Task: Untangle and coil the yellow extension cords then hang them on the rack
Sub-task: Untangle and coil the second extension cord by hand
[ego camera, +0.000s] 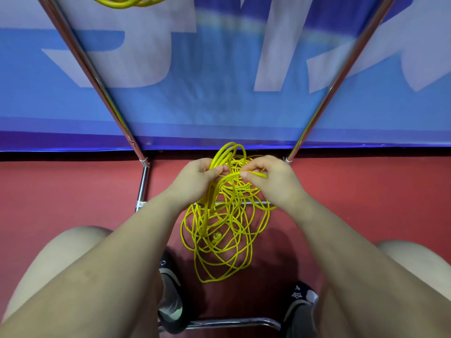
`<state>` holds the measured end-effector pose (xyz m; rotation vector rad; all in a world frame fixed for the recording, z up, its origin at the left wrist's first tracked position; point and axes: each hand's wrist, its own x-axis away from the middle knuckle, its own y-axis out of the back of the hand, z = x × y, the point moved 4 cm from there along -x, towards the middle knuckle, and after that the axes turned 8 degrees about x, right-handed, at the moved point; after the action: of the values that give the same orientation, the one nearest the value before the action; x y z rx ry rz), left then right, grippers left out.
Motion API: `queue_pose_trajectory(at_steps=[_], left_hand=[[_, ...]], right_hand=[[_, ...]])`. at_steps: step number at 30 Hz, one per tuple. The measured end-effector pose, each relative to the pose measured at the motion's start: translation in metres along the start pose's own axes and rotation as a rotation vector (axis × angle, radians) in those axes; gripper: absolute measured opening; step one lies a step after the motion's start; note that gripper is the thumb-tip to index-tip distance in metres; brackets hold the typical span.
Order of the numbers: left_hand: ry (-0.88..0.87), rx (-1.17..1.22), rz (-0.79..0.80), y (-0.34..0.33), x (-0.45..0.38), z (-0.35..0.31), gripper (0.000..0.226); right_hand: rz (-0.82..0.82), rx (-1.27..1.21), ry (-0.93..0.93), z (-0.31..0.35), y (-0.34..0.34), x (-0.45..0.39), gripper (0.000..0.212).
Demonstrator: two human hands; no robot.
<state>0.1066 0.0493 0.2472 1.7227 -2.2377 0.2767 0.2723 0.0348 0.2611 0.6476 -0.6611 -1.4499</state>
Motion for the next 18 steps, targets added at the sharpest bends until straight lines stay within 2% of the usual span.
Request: queue_pose_trajectory(at_steps=[4, 7, 10, 14, 16, 18], left_hand=[[0.017, 0.007, 0.089, -0.007, 0.004, 0.000, 0.017], [-0.022, -0.068, 0.090, -0.007, 0.005, -0.003, 0.016], [-0.050, -0.078, -0.011, 0.000, 0.002, -0.003, 0.022], [-0.020, 0.250, -0.245, 0.022, -0.006, -0.005, 0.023], [0.004, 0.364, -0.298, 0.028, -0.008, -0.006, 0.023], [0.020, 0.415, -0.320, 0.030, -0.007, -0.007, 0.023]], right_hand=[[-0.152, 0.026, -0.111, -0.001, 0.006, -0.002, 0.018], [-0.206, 0.074, -0.161, -0.003, 0.006, 0.000, 0.029], [-0.079, 0.128, -0.163, -0.008, -0.002, -0.002, 0.037], [0.221, 0.294, -0.160, -0.027, -0.017, -0.001, 0.025], [0.234, 0.270, -0.157, -0.032, -0.017, 0.000, 0.019], [0.119, 0.075, -0.165, -0.032, -0.009, -0.004, 0.005]])
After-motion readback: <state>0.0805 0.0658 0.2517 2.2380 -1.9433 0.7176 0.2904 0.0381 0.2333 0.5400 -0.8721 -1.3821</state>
